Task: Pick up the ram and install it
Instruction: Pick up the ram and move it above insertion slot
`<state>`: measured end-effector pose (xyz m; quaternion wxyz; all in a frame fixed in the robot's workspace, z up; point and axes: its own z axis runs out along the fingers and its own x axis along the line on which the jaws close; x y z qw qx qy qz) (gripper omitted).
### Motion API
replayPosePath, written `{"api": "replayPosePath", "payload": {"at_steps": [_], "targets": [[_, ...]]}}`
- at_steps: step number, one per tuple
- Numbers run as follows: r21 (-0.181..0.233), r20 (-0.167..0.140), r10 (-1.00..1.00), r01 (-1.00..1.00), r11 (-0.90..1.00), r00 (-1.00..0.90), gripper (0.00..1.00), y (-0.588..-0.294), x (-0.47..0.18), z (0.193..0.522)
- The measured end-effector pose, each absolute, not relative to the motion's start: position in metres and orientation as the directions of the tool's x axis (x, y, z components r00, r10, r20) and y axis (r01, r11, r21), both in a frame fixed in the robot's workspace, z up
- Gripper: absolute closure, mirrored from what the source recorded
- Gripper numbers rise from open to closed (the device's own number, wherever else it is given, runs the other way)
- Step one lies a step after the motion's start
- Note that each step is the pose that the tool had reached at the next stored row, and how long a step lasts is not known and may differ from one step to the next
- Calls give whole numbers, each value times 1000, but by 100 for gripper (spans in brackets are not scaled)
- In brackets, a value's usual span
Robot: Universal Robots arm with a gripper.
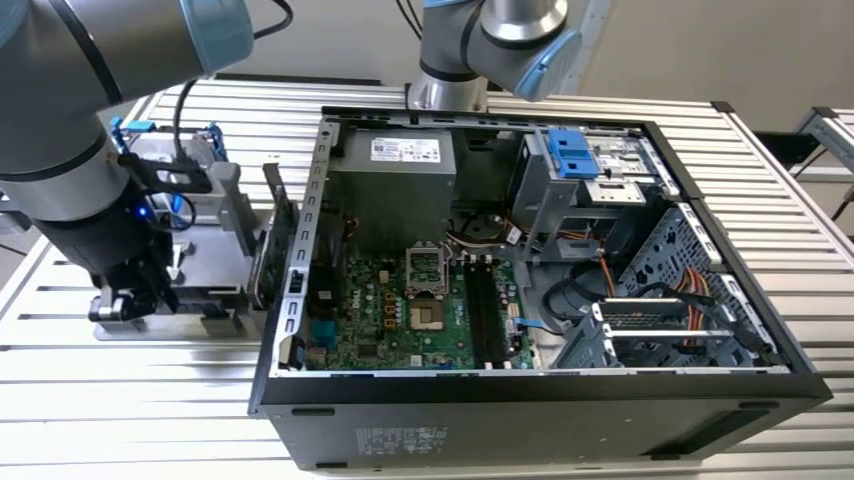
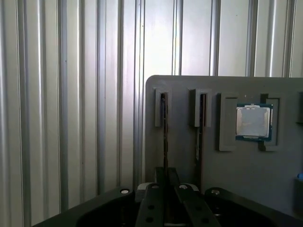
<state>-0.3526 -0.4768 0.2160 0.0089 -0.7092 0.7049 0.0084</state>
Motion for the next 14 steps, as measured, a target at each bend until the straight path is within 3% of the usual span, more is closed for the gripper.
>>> {"api": "replayPosePath", "payload": {"at_steps": [14], "targets": [[-1,-24,-1000,-1000,-6,6,100,-477,-353,224]]}}
